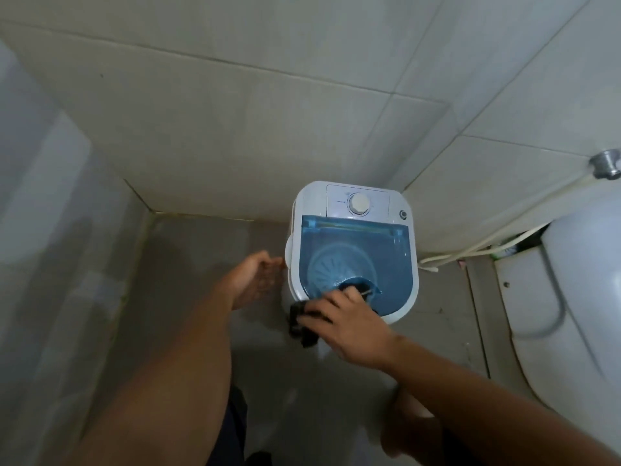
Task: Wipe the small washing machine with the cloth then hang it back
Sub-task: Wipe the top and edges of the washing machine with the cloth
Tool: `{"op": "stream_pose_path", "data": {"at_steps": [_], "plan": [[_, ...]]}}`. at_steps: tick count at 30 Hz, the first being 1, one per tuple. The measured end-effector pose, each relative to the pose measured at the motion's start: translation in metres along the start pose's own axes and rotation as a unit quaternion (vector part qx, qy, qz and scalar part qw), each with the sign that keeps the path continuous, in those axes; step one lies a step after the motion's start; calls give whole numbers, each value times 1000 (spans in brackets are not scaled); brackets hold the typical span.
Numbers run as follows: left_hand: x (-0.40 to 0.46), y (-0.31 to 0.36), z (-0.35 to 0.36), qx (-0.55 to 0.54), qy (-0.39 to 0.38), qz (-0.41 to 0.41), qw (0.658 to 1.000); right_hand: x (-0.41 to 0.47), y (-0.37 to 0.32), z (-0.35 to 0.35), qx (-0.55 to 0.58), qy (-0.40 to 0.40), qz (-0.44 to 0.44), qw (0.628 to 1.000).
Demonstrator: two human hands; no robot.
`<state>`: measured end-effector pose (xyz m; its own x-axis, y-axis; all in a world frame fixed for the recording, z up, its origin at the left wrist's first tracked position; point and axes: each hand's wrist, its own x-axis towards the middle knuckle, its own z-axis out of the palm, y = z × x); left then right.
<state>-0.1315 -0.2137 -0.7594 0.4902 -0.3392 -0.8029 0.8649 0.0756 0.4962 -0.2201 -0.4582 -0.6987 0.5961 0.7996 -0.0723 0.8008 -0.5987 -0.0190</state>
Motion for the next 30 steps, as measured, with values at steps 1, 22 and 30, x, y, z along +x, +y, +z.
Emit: {"op": "stream_pose_path", "data": {"at_steps": [1, 22, 30], "plan": [[0, 0, 1, 3, -1, 1, 1000, -6, 2, -8, -8, -52, -59, 997], [-14, 2, 2, -105, -28, -4, 994, 38, 25, -26, 102, -52, -130, 985], [-21, 5, 6, -83, -30, -6, 996, 164, 151, -35, 97, 128, 360, 919]]}}
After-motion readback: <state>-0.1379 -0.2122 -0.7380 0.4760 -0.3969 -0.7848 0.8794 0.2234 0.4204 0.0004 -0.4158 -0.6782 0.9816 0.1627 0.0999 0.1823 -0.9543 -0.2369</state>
